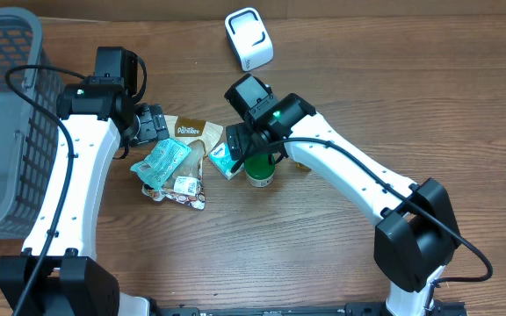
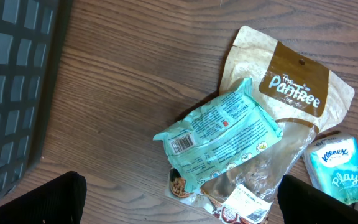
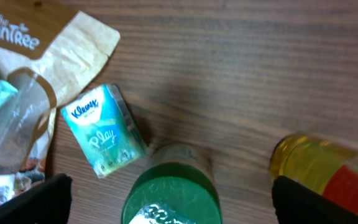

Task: Scan the item barcode
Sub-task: 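Set the tissue pack on the table beside the green jar and release, then move the right gripper over the yellow oil bottle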

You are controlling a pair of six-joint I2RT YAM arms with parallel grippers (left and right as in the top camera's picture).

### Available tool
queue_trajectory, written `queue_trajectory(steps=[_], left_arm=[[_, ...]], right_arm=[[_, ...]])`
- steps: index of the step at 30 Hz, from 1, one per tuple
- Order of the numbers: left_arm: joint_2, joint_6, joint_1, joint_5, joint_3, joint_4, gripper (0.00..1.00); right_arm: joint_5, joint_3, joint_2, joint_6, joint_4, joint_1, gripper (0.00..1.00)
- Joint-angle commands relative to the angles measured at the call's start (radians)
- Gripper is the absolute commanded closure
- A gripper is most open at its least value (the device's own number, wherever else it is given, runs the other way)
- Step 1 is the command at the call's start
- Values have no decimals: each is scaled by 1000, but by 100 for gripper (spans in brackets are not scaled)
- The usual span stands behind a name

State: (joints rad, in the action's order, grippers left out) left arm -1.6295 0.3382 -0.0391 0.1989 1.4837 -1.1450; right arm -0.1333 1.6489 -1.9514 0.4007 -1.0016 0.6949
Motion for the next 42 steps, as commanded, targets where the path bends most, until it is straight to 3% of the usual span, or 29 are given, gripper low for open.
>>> queue_trajectory(steps=[1,16,25,29,36,42], left_arm=[[-5,10,-2,3,8,0,0],[-5,10,-2,3,8,0,1],[-5,10,-2,3,8,0,1],[-5,10,-2,3,8,0,0],[-5,10,-2,3,8,0,1],[-5,10,-2,3,8,0,0]], right_arm=[[8,-42,10,71,12,6,0],[68,-64,10,60,36,13,0],[45,274,10,11,-167,-10,0],[38,350,10,10,-247,-60,0],[80,352,10,18,-328,-234,0],[79,346,10,18,-396,-298,0]])
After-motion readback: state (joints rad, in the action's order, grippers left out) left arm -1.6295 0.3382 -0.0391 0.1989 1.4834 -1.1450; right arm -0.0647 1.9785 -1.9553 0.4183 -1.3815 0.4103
